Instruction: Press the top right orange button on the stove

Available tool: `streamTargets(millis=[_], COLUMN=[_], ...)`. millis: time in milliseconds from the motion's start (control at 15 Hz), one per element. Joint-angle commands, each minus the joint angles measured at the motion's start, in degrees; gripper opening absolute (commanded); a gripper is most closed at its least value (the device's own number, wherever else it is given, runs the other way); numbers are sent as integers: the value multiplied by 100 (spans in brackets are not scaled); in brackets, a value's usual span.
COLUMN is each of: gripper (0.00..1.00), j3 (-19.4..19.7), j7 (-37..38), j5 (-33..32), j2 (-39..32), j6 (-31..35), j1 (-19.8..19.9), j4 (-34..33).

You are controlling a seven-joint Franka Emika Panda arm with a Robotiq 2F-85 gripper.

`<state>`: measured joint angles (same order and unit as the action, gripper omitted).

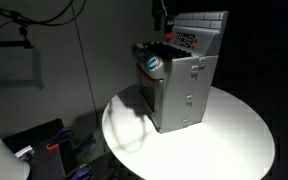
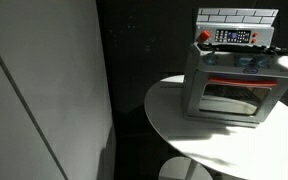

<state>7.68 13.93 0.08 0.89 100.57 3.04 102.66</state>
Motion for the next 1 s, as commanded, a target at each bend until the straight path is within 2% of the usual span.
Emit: streamTargets(millis=[0,600,733,800,933], gripper=[100,100,100,100,100], j3=[-91,-83,-58,-116,-106], j7=[-278,-683,-793,-613,-681], j5=[-39,-75,-73,-3,-5], j2=[592,1806,1901,1648,1789], j6=[-548,-1209,-1411,-1251,-1362], j1=[93,150,184,176,217], j4=[381,1149,1138,1019,1044])
